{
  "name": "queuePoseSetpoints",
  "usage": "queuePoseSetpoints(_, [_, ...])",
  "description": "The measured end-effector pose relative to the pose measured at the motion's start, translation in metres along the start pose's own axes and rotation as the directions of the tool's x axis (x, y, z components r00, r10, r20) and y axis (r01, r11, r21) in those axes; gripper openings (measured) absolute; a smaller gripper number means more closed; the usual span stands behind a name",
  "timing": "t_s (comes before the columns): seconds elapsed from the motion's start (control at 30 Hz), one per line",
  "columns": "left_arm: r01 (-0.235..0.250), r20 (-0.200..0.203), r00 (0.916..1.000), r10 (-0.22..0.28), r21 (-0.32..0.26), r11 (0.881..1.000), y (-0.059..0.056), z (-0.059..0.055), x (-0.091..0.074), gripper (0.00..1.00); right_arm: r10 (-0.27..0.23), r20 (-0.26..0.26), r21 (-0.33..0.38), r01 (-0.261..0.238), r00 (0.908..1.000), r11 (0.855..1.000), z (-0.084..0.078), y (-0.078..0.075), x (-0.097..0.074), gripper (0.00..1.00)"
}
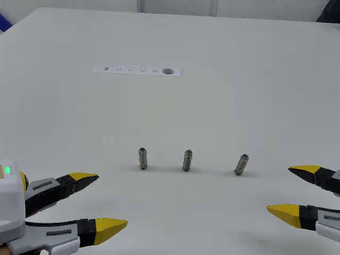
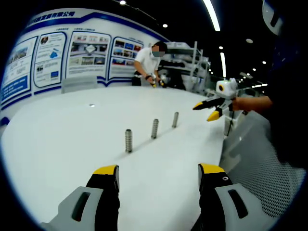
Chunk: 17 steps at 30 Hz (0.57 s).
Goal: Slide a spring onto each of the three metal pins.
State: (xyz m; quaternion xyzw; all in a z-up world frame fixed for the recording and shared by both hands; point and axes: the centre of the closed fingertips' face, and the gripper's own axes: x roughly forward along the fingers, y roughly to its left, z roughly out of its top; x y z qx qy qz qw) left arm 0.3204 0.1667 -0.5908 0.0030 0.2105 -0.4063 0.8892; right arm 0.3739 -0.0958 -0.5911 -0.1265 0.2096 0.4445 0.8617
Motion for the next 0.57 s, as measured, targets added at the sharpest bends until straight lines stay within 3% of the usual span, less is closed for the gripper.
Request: queuePoseSetpoints(0.57, [0.001,0.002,1.0000,-0.001,-0.004,1.000,0.0012,0.0000,0.0008,0.68,-0.018,0.003,0.017,0.018,0.9998,1.000,0.0009,-0.0056,-0.0029,0.62])
